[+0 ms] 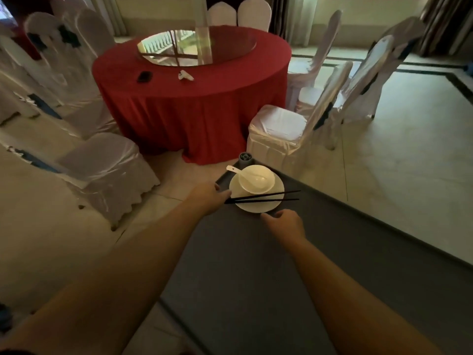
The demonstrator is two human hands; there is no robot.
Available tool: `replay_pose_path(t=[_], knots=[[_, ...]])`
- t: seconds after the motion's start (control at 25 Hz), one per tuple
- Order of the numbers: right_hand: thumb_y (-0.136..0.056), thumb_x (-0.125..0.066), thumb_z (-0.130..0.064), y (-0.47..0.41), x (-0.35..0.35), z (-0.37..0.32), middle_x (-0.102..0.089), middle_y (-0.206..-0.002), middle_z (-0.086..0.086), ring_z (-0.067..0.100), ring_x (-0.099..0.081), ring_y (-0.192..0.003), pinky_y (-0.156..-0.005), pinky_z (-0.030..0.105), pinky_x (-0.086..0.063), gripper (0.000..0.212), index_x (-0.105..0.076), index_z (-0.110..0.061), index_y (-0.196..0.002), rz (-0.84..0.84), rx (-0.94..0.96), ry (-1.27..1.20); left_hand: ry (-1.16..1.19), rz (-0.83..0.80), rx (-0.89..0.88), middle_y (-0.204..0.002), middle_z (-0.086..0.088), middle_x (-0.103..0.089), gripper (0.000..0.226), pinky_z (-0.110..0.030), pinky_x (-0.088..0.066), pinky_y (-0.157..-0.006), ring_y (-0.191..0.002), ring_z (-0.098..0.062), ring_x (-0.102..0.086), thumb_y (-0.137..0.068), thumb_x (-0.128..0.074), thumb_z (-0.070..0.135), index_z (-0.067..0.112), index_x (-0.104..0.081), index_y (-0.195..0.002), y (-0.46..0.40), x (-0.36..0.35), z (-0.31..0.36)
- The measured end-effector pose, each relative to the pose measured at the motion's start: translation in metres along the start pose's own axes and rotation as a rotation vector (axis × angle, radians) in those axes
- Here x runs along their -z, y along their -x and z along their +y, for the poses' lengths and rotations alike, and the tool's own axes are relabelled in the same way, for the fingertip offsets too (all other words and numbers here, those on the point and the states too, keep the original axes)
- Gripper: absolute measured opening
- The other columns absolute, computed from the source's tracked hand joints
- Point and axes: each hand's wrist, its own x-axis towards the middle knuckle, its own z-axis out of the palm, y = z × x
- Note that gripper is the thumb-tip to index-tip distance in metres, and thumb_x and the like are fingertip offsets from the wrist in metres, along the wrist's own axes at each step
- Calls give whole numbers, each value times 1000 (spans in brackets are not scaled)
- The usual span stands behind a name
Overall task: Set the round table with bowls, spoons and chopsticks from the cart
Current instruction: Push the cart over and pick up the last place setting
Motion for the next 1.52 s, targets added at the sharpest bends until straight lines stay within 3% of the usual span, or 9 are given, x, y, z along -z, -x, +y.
replay_pose_path(t=[0.16, 0.32, 0.52, 0.68, 0.76, 0.92, 1.16, 1.32, 1.52], knots=[[-81, -77, -44, -29, -26, -10, -69, -82, 12, 30, -73, -82, -85, 51, -61, 35, -60, -14, -79, 0, -249, -345, 129, -35, 21, -121, -12, -67, 71, -36, -51, -79, -109, -27, -63, -82, -61, 67, 11, -63, -124, -57, -5, 0], [-82, -81, -33, -46, -44, -16, -67, -108, 18, 37, -68, -103, -95, 52, -56, 46, -61, -3, -110, 14, -379, -563, 126, -21, -29, -112, -1, -62, 81, -22, -30, -56, -91, -15, -57, -72, -57, 81, 19, -63, -123, -102, 9, 7], [-84, -80, -36, -56, -51, -23, -60, -87, 12, 28, -70, -75, -76, 43, -64, 37, -53, -9, -83, 129, -488, -796, 137, -294, -217, -107, 3, -67, 42, -27, -45, -70, -88, -8, -58, -78, -60, 74, 35, -67, -90, -152, 14, 29], [-87, -72, -48, -57, -53, -28, -64, -103, 17, 34, -70, -90, -63, 39, -61, 51, -57, -4, -108, 186, -510, -937, 81, -518, -198, -120, -1, -65, 61, -32, -57, -81, -104, -17, -62, -79, -69, 66, 20, -69, -118, -177, 0, 48], [-81, -75, -54, -56, -54, -28, -65, -113, 18, 35, -70, -96, -59, 36, -62, 61, -59, -6, -115, 174, -486, -947, 104, -588, -159, -123, 0, -61, 65, -30, -57, -71, -103, -15, -60, -80, -71, 61, 18, -63, -127, -182, -5, 54], [-73, -84, -52, -53, -54, -26, -65, -107, 13, 31, -72, -89, -58, 34, -63, 50, -61, -13, -93, 172, -439, -923, 173, -588, -116, -121, -3, -62, 56, -34, -57, -64, -108, -22, -61, -87, -67, 56, 17, -61, -126, -183, -11, 55], [-78, -83, -42, -45, -44, -18, -60, -109, 12, 31, -68, -94, -53, 32, -62, 63, -54, -7, -122, 164, -413, -872, 126, -622, -92, -111, -5, -62, 47, -28, -59, -52, -93, -18, -64, -99, -53, 48, 14, -57, -130, -166, -15, 44], [-80, -82, -41, -40, -36, -12, -56, -115, 10, 33, -66, -102, -51, 31, -61, 68, -52, -8, -130, 133, -388, -779, 196, -631, -32, -110, -8, -63, 33, -30, -61, -51, -93, -22, -67, -98, -57, 41, 13, -61, -114, -152, -16, 30], [-78, -82, -43, -34, -26, -5, -60, -105, 8, 30, -68, -92, -47, 29, -59, 48, -52, -16, -104, 65, -315, -663, 338, -674, 57, -115, -13, -64, 25, -37, -63, -60, -97, -27, -70, -96, -62, 38, 17, -58, -109, -130, -8, 6]])
